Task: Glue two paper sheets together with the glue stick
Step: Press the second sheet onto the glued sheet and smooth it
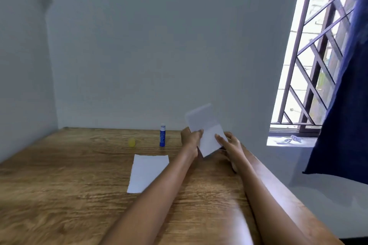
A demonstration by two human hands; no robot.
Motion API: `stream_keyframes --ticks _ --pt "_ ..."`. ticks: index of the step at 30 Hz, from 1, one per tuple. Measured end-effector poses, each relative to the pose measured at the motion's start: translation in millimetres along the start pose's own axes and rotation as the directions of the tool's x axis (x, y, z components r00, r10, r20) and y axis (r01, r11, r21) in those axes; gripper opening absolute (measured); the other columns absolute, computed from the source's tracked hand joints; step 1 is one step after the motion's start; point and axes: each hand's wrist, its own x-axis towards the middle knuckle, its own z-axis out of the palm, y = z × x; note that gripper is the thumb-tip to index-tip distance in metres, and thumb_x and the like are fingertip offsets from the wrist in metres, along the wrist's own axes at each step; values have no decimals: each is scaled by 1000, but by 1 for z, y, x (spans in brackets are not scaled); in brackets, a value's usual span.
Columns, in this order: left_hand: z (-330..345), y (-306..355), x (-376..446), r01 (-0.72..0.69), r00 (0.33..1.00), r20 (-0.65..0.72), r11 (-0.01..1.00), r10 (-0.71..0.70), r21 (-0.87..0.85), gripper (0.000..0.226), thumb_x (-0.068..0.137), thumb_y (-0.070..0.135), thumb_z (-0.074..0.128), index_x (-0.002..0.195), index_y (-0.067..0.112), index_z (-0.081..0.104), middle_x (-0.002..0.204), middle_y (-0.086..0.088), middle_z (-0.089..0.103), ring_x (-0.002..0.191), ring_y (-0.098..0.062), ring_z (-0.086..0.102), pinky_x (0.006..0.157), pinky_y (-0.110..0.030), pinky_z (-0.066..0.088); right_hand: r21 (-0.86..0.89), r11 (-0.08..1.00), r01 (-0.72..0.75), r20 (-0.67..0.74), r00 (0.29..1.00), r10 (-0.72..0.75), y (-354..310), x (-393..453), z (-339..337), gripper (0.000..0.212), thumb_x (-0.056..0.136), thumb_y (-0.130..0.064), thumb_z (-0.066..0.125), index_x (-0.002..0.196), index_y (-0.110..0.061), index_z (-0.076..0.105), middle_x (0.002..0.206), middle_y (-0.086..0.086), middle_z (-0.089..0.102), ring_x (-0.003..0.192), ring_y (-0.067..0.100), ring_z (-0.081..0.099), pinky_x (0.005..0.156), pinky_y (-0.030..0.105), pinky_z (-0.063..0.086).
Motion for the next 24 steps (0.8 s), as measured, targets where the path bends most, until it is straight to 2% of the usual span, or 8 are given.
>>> stream_keyframes --ticks 3,6,9,12,15,17,20,24 --pt "-22 19 -10 -64 995 -86 988 52 -137 20 85 2 62 103 6 58 98 -10 63 88 -25 61 75 -35 53 182 983 -37 111 994 17 -6 -20 16 29 82 -22 72 102 -6 60 74 6 62 61 12 59 56 21 51" --pt "-38 27 -27 -110 990 -114 968 86 -224 20 86 0 59 106 6 55 101 -11 62 89 -23 59 77 -34 51 253 965 -71 151 988 33 -8 -41 44 16 84 -15 70 94 -4 63 66 2 63 58 11 58 59 22 50" --pt "-56 31 -42 -107 992 -97 961 84 -255 31 88 0 58 117 1 51 116 -16 61 100 -27 60 82 -36 52 203 977 -61 94 995 43 -14 -56 70 12 88 -17 66 84 -7 62 66 3 59 58 13 53 60 26 44" --pt "-84 45 -45 -81 994 -96 964 58 -252 66 83 13 69 135 4 31 135 -17 47 123 -31 50 105 -45 42 26 999 -23 36 999 22 -27 -61 80 19 94 -16 58 76 -8 58 63 4 52 53 13 47 51 23 39" --pt "-116 72 -39 -184 963 -219 976 154 -121 95 79 21 74 147 9 9 154 -13 20 140 -30 27 115 -41 26 -211 975 71 99 994 -51 -43 -59 79 16 97 -12 49 85 -4 56 73 8 51 63 16 50 60 28 45" --pt "-134 88 -33 -269 922 -235 946 307 180 87 81 26 72 147 8 20 155 -11 19 141 -28 27 115 -40 28 -250 963 104 183 981 -58 -55 -57 77 12 98 -12 48 96 -5 58 79 4 54 70 13 54 68 27 52" --pt "-146 102 -26 -357 921 75 747 383 561 61 83 33 69 134 5 47 144 -10 41 131 -25 42 108 -36 35 -323 937 134 359 933 -10 -71 -52 76 18 97 -14 52 108 -4 61 88 5 58 79 13 57 70 23 53" --pt "-146 106 -24 -430 900 346 674 266 600 27 81 26 71 99 6 70 103 -13 68 90 -18 60 80 -30 45 -365 919 150 461 886 39 -77 -39 85 25 91 -17 63 109 0 66 89 8 63 81 17 59 71 24 53"
